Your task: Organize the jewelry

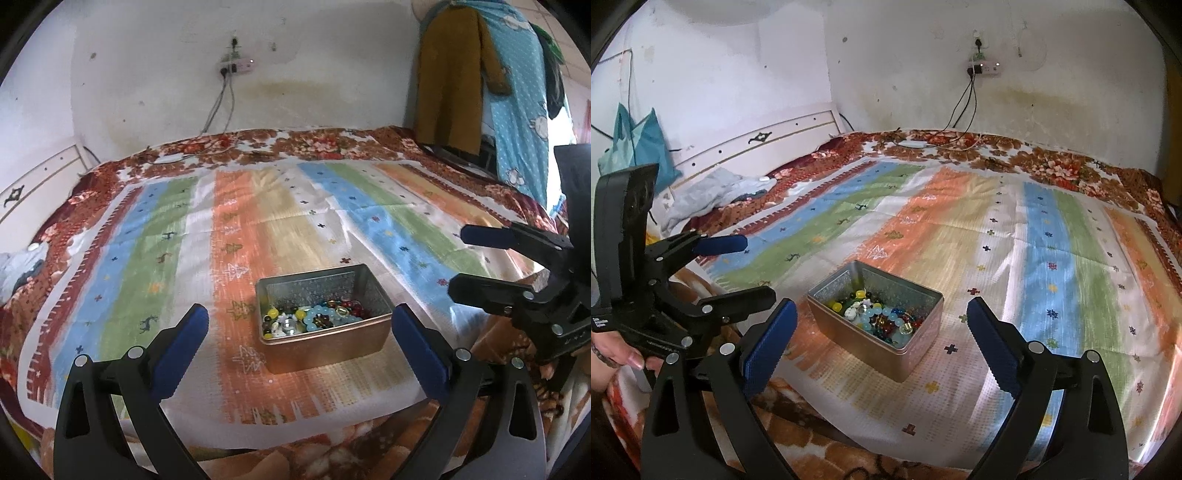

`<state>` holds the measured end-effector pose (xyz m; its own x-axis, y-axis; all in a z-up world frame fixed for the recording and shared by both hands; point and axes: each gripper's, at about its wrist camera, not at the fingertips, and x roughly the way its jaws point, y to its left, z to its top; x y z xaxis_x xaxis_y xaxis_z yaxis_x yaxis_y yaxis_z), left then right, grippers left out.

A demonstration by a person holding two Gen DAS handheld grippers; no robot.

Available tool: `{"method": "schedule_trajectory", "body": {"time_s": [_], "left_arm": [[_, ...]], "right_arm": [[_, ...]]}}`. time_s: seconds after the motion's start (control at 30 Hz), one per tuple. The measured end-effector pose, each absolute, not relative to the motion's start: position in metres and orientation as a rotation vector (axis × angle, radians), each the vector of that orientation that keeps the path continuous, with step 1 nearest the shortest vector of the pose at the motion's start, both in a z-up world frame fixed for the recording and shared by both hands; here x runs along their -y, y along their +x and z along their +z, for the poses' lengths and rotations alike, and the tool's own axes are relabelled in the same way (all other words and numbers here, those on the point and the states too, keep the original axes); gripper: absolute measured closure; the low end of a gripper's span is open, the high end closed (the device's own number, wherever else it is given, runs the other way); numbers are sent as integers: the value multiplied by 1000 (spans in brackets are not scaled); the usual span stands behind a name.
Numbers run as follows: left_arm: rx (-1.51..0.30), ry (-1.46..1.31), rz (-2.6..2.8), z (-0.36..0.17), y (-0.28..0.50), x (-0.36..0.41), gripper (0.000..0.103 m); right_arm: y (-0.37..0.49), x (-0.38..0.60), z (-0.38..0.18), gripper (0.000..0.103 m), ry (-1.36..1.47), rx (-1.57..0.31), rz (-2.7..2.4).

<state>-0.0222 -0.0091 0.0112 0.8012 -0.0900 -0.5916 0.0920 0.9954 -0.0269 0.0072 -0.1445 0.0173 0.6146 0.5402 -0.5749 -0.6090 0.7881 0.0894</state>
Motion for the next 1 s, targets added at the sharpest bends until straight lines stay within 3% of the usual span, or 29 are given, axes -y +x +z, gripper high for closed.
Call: {"method": "schedule_trajectory", "body": {"time_s": [1.0], "left_arm": [[-623, -36, -103, 9, -24, 6, 6]], "right_arm": [[10, 149, 11, 9, -71, -644, 644]]}}
